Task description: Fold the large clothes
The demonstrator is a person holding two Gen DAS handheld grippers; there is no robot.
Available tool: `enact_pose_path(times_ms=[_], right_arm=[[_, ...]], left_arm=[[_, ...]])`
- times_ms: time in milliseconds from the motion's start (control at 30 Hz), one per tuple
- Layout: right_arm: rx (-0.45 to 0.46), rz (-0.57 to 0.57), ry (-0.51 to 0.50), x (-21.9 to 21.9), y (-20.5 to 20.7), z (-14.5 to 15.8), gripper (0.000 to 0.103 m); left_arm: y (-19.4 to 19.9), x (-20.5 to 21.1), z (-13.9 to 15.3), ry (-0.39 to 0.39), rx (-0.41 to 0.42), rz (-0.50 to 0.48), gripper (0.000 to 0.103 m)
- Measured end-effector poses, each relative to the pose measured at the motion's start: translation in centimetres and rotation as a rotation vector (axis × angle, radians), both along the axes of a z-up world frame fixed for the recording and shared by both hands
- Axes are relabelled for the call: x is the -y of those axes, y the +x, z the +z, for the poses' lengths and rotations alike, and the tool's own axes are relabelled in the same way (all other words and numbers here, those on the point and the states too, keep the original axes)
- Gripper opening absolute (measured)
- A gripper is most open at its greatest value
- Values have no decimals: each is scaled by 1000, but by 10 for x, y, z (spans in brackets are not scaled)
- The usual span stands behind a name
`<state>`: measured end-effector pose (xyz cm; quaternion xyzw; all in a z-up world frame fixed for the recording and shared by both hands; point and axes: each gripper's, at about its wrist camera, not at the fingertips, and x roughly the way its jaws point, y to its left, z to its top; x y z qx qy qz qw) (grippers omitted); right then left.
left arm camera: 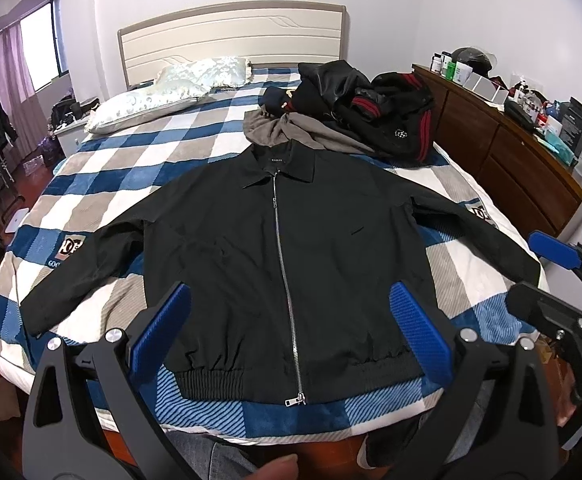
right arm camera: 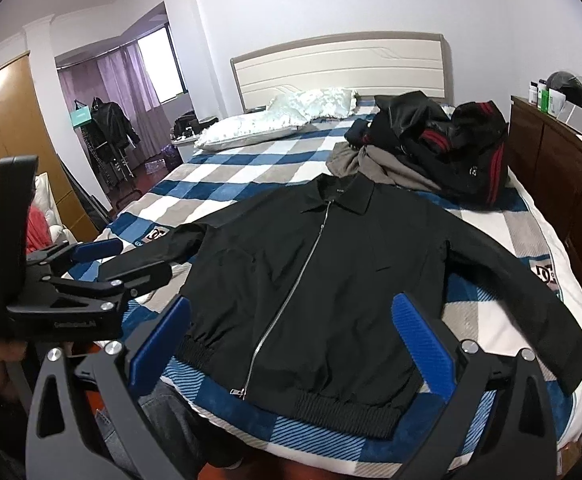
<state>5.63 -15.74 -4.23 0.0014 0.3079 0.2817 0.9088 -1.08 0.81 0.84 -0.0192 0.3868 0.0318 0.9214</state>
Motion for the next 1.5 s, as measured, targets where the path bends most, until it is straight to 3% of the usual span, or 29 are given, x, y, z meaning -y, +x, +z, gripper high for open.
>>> enact_pose_path(times_ms=[600, 833, 933, 1000, 1167, 1500], right_arm=[[-21, 11, -1, -1, 3, -18, 99], [-26, -1, 95, 23, 12, -30, 99], [-37, -11, 172, 48, 19, -39, 99], [-99, -57, 205, 74, 30, -54, 99], [-154, -232, 243, 147, 43, -93, 99], [-306, -597, 506, 322, 52, -190, 99]], left_arm=[[6, 8, -5, 15, -5, 2, 98], [15, 23, -19, -17, 46, -57, 98], [20, 35, -26, -1, 71, -80, 98], [23, 42, -31, 5, 78, -99, 98], [37, 60, -53, 2, 99, -147, 98], [68, 106, -107, -52, 76, -279, 98]])
